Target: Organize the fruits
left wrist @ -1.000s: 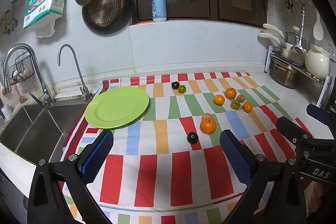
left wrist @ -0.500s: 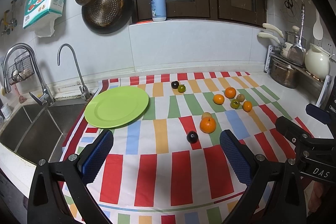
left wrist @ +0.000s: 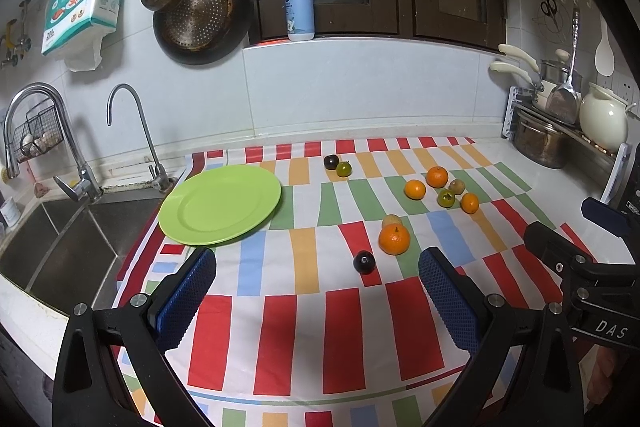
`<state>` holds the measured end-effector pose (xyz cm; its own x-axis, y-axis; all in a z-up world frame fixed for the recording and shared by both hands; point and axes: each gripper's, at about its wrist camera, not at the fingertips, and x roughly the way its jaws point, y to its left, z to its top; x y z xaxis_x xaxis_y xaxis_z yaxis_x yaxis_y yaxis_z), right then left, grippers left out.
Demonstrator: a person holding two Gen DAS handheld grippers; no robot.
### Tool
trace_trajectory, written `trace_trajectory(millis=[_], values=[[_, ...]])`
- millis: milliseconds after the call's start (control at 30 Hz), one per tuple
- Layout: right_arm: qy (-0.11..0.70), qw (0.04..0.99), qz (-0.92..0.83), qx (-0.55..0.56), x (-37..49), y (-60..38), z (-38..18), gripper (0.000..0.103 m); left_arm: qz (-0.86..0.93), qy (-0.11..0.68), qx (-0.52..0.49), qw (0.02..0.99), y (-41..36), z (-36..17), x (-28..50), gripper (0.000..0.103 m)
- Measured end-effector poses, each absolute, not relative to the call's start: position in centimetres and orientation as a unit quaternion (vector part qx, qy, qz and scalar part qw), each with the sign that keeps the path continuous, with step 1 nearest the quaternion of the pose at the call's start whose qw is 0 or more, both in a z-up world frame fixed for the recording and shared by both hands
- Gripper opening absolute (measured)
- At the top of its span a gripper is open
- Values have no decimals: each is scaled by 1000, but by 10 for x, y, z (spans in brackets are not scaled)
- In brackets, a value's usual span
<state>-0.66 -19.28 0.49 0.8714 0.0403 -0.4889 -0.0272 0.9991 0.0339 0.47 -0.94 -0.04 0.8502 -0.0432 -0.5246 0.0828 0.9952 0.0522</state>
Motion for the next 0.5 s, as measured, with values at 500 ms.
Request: trace_trajectory(millis=[500], values=[[262,965,27,2,-1,-188,0,102,-49,286,39,956,-11,-11,16,103]])
